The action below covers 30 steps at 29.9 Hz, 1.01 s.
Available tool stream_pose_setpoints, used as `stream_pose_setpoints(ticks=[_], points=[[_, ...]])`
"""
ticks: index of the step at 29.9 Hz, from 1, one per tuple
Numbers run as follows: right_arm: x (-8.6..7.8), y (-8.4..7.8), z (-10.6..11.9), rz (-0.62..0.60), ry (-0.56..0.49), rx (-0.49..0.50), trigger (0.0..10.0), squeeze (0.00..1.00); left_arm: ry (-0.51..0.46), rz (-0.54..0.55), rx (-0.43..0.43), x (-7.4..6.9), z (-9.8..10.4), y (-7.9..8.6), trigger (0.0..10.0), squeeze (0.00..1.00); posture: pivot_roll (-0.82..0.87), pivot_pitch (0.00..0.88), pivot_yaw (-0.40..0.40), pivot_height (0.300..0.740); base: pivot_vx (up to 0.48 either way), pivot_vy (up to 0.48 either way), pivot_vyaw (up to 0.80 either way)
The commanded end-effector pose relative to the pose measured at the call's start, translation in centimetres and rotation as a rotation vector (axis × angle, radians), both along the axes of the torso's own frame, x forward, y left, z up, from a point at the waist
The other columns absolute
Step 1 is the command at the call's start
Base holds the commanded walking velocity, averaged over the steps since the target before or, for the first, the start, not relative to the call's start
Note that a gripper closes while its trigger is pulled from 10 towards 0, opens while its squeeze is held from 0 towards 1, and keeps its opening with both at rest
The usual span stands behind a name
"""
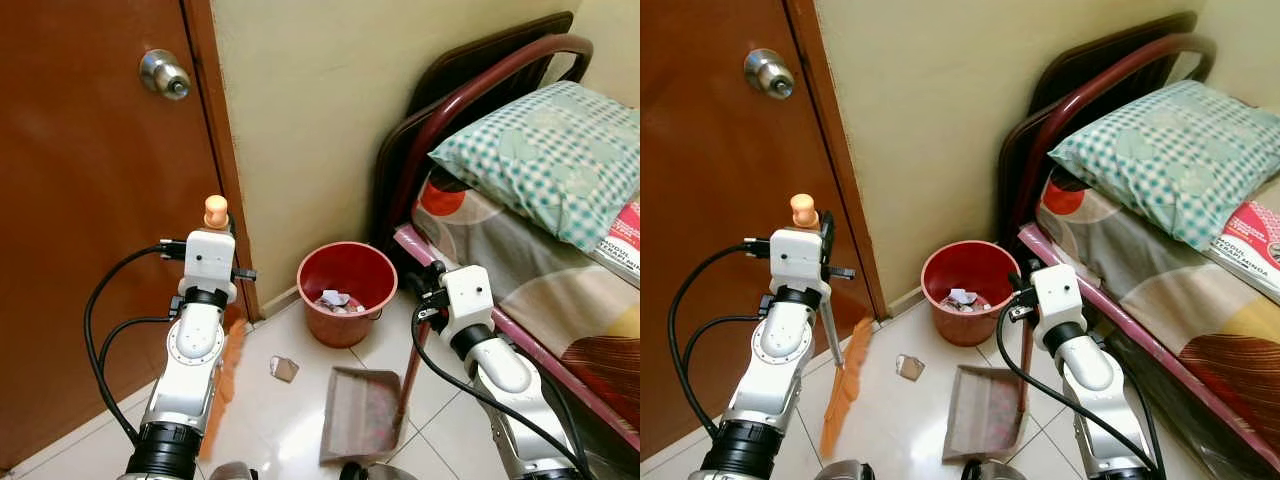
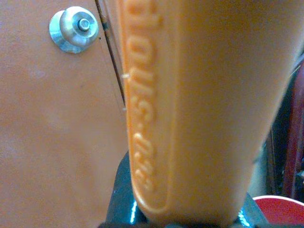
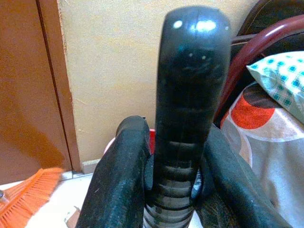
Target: Sweep floor
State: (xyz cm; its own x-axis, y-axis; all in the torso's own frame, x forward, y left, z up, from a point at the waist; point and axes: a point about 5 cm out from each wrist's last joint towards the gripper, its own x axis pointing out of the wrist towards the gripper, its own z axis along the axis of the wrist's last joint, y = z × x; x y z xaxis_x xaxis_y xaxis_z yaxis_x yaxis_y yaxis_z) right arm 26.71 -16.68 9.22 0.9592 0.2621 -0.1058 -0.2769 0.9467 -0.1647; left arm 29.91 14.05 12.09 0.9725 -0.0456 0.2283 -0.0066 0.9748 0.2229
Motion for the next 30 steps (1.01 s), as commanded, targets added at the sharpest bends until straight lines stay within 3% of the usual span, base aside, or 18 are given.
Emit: stream_pose_setpoints(ticks=[1, 7, 30], points=[[0.5, -0.4, 1.0, -0.015, -0.053, -0.005, 10.0, 0.00, -0.018, 0.004, 0.000, 0.0, 0.2, 0.1, 10.0, 0.00, -0.05, 0.068, -0.036, 0.740, 0.000, 0.000, 0.00], [0.6, -0.3, 1.1, -0.013, -0.056, -0.001, 10.0, 0.00, -0.011, 0.010, -0.002, 0.0, 0.1, 0.3, 10.0, 0.00, -0.05, 0.071, -0.035, 0.740, 0.000, 0.000, 0.00], [0.6, 0.1, 0.9, 0.000, -0.054, 0.006, 10.0, 0.00, 0.017, 0.034, 0.008, -0.4, -0.6, 1.3, 10.0, 0.00, -0.04, 0.077, -0.034, 0.740, 0.000, -0.261, 0.00]])
